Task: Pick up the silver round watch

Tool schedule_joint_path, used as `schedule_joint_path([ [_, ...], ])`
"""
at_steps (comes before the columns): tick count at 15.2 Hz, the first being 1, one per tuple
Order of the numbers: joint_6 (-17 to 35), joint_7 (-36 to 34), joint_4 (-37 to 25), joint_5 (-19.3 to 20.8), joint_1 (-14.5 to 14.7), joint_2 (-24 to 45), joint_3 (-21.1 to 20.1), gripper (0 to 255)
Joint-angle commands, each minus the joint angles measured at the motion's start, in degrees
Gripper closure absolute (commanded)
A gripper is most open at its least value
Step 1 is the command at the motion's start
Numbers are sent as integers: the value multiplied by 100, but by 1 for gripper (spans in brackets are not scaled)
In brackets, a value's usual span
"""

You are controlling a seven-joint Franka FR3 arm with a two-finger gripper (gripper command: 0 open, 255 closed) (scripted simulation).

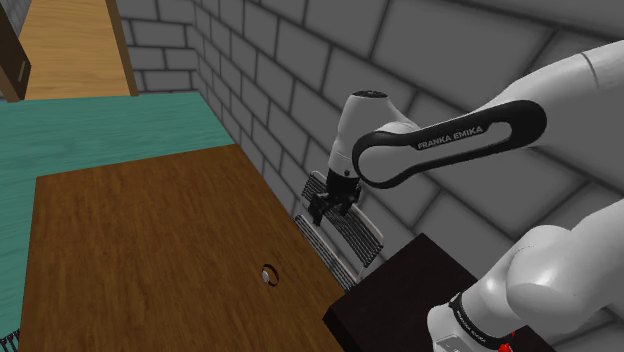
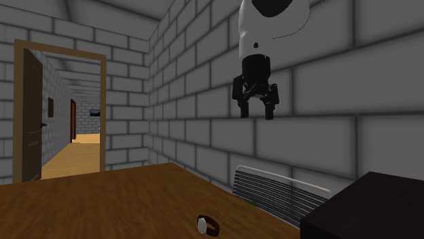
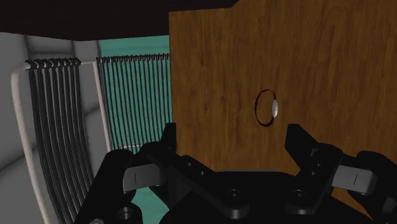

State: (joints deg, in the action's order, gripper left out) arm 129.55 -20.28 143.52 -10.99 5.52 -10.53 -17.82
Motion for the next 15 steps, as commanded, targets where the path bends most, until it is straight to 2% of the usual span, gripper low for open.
schedule_joint_path([
  [1, 302, -178, -130, 83, 43, 455, -129, 0],
  [8, 1115, -900, -864, 750, 281, 2154, -292, 0],
  [15, 1527, -1523, -1933, 1411, 833, 3796, -66, 0],
])
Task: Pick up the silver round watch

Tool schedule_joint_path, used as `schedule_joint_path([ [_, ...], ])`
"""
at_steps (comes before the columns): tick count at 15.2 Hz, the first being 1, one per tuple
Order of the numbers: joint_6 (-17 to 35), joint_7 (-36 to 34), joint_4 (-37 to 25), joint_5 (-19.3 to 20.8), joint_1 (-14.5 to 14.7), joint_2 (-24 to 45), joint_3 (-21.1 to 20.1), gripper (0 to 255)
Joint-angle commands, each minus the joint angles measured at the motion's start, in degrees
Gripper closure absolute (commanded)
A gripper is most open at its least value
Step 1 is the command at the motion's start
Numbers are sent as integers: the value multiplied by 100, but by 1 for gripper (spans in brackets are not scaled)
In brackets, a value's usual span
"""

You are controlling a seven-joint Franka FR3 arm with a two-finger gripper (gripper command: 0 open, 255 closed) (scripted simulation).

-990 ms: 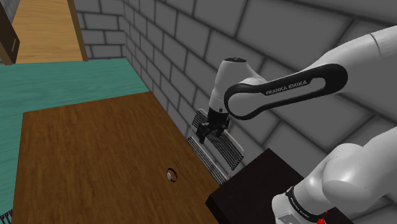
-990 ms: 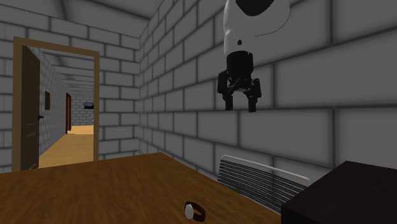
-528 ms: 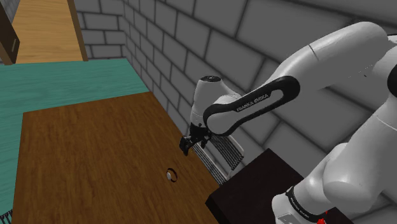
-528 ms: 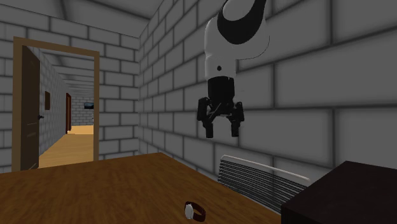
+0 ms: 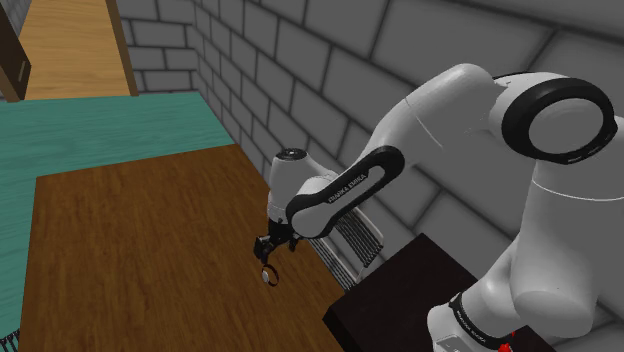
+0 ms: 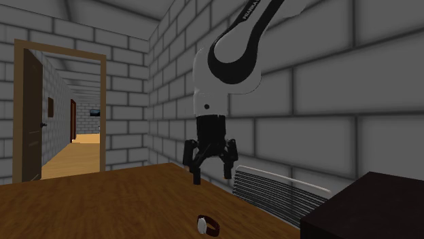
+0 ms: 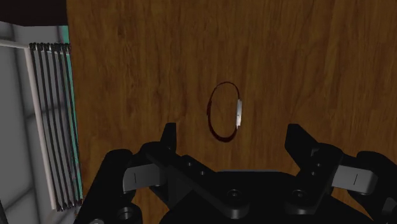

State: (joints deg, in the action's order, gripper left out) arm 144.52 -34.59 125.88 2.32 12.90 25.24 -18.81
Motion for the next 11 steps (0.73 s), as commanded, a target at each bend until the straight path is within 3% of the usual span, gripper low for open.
schedule_joint_path([
  [1, 58, -154, -348, 145, 185, 446, 76, 0],
  [11, 463, -279, -765, 366, 435, 1294, 293, 0],
])
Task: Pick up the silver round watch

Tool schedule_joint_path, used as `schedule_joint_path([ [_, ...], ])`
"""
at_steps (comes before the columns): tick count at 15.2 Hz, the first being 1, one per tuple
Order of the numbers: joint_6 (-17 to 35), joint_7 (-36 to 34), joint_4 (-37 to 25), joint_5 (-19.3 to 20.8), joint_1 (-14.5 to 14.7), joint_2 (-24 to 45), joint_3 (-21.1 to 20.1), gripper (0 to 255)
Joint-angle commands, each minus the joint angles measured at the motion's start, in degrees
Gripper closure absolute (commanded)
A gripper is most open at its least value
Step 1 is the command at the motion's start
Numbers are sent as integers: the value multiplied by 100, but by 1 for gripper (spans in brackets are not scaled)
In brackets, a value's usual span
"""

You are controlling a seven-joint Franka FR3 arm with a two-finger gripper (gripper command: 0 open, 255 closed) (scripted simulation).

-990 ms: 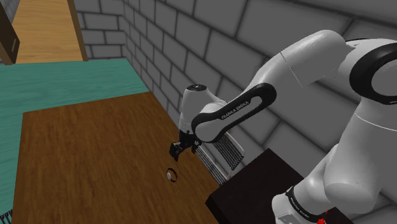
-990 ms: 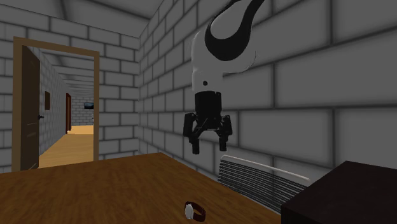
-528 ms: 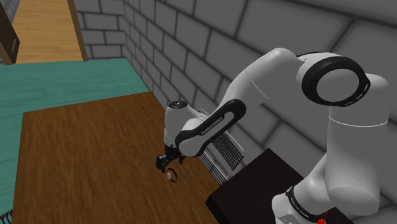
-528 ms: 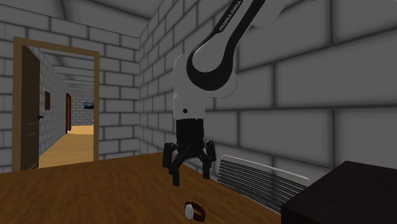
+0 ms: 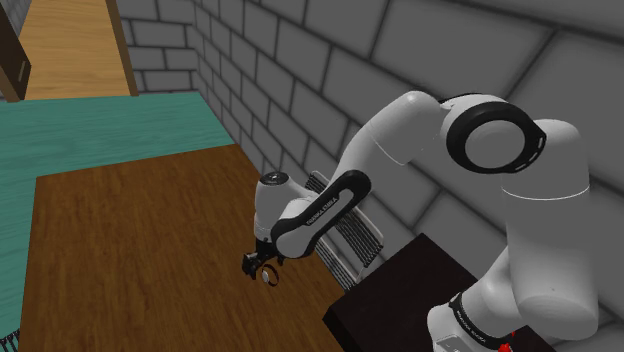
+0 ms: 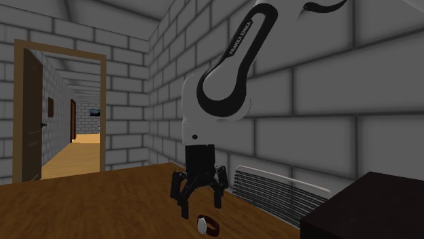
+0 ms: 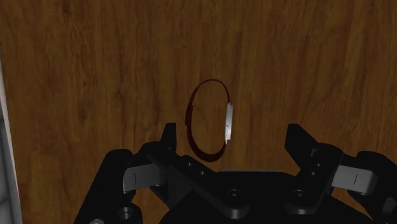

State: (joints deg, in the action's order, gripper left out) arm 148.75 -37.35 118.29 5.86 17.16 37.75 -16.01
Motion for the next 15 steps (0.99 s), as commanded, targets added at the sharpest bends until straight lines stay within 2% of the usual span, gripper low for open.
schedule_joint_path([
  [1, 38, -2, -7, 11, 9, 43, 13, 0],
  [2, 35, -7, -10, 11, 13, 42, 12, 255],
  [11, 38, -2, -8, 11, 9, 43, 13, 255],
  [15, -155, 22, 87, -61, -59, -246, -71, 255],
])
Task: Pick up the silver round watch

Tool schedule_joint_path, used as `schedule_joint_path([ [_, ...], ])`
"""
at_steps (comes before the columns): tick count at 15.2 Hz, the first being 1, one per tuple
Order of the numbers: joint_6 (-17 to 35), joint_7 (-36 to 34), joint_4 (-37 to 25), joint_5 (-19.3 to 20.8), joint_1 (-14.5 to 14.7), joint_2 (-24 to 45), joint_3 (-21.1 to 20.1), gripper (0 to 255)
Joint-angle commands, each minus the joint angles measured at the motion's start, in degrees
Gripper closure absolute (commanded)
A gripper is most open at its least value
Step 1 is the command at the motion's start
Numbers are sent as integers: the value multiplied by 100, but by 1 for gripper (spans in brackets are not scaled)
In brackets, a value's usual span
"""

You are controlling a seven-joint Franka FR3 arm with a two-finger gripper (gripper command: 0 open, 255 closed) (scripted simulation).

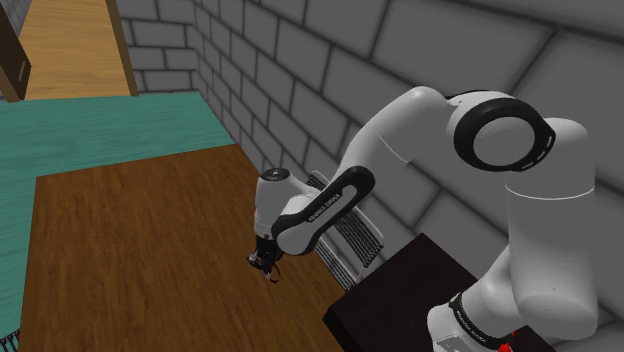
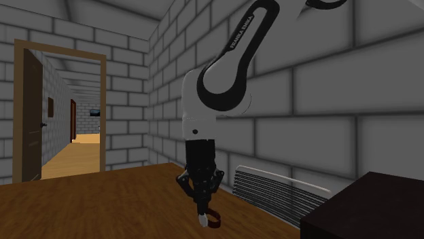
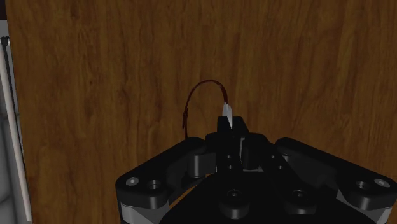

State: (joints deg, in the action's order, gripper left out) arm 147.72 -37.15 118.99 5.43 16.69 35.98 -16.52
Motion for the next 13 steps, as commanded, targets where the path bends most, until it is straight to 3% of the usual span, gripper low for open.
schedule_joint_path([
  [1, -102, 8, 38, -37, -29, -140, -42, 255],
  [13, -650, 93, 177, -256, -190, -838, -245, 255],
])
